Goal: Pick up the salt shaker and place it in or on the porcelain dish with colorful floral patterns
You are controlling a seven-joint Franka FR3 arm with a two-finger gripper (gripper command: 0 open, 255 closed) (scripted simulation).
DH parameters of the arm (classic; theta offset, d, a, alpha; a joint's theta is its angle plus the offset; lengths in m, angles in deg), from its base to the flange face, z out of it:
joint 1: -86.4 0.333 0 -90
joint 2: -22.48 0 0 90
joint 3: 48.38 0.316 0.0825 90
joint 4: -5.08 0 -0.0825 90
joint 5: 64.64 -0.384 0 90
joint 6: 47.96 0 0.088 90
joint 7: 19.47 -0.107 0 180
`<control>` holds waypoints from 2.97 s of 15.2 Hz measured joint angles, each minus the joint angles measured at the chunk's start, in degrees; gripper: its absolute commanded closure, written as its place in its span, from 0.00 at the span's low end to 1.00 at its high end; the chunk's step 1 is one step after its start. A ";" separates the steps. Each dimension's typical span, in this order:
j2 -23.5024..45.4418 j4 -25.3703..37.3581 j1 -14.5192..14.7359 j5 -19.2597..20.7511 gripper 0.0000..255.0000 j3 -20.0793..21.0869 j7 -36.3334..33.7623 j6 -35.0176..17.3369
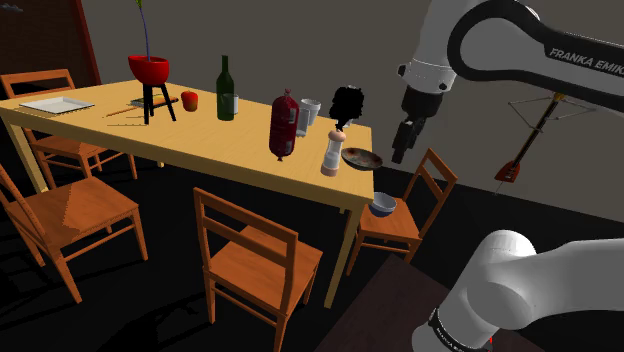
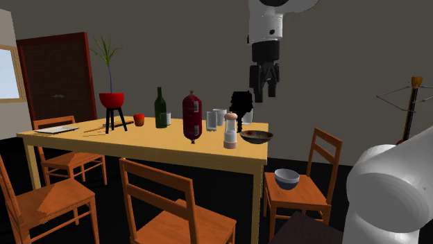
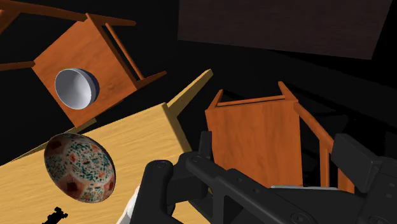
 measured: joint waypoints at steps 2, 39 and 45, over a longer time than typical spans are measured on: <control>0.55 -0.14 -0.11 0.33 0.00 -0.36 0.35 -0.74; 53.87 31.78 -5.90 3.33 0.00 -13.36 16.94 -27.52; 53.91 31.78 -5.90 3.32 1.00 -13.36 16.92 -27.64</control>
